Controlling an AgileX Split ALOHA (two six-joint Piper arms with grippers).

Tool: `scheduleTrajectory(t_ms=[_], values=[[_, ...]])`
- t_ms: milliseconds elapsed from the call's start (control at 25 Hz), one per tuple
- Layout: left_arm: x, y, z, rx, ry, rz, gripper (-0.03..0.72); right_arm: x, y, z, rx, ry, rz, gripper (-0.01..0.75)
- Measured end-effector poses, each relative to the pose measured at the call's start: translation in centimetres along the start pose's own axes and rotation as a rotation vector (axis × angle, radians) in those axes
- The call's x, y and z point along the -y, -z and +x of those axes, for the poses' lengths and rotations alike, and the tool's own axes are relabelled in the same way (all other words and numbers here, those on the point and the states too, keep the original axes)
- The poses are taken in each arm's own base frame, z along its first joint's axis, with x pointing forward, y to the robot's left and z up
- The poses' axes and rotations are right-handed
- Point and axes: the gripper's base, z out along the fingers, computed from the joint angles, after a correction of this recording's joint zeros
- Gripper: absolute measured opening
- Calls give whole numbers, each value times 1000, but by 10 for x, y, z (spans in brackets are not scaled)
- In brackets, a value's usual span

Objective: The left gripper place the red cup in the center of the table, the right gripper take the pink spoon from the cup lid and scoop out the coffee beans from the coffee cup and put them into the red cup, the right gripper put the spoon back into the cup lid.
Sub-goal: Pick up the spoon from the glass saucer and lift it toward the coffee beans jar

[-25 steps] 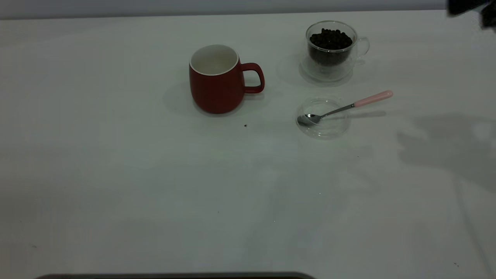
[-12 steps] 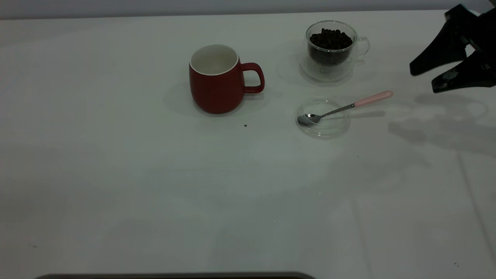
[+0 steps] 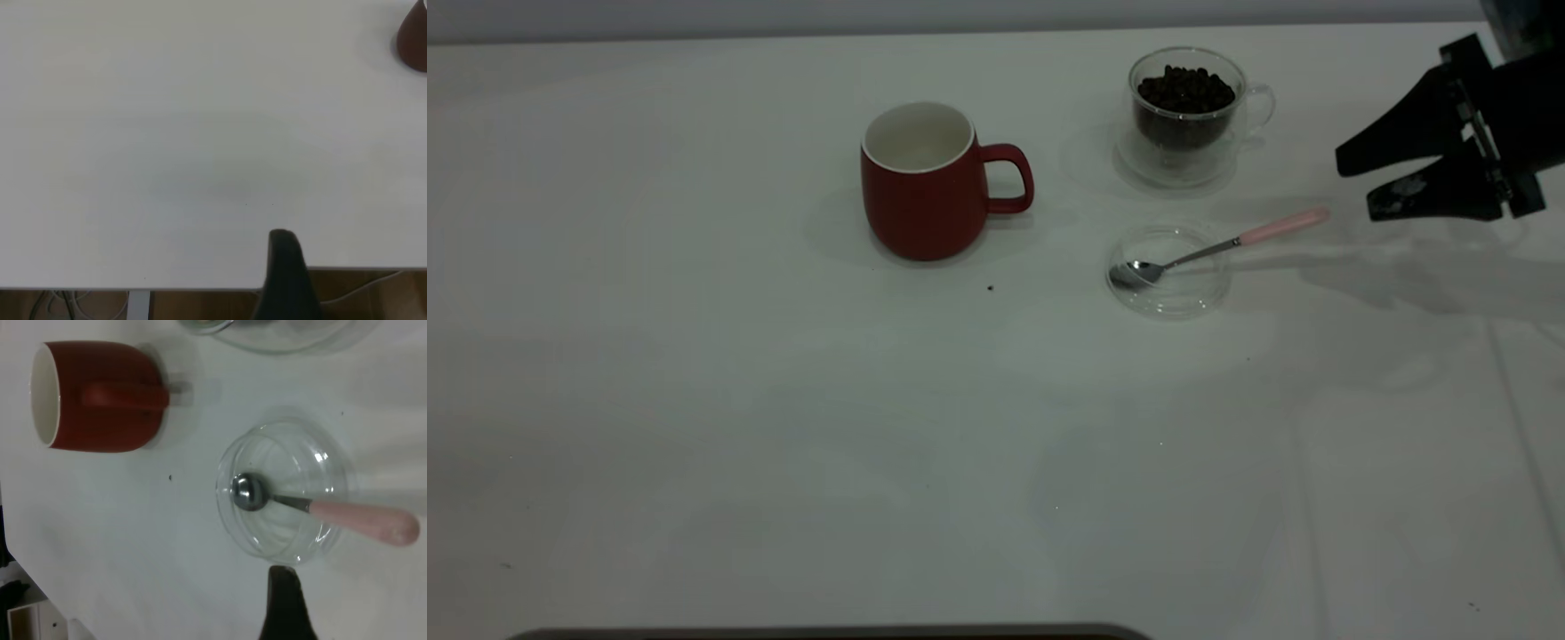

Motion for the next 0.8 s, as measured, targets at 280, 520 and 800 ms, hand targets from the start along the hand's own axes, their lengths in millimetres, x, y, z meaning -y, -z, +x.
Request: scheduleTrajectory(t_ms=[280, 520, 800], values=[[0, 0, 0, 0, 0, 0, 587, 16, -16, -7, -9, -7, -48, 564], [0, 0, 0, 0, -1, 0, 587, 22, -28, -4, -14, -40, -74, 564], [0, 0, 0, 0, -3, 0, 587, 20, -44, -2, -25, -47, -87, 564]])
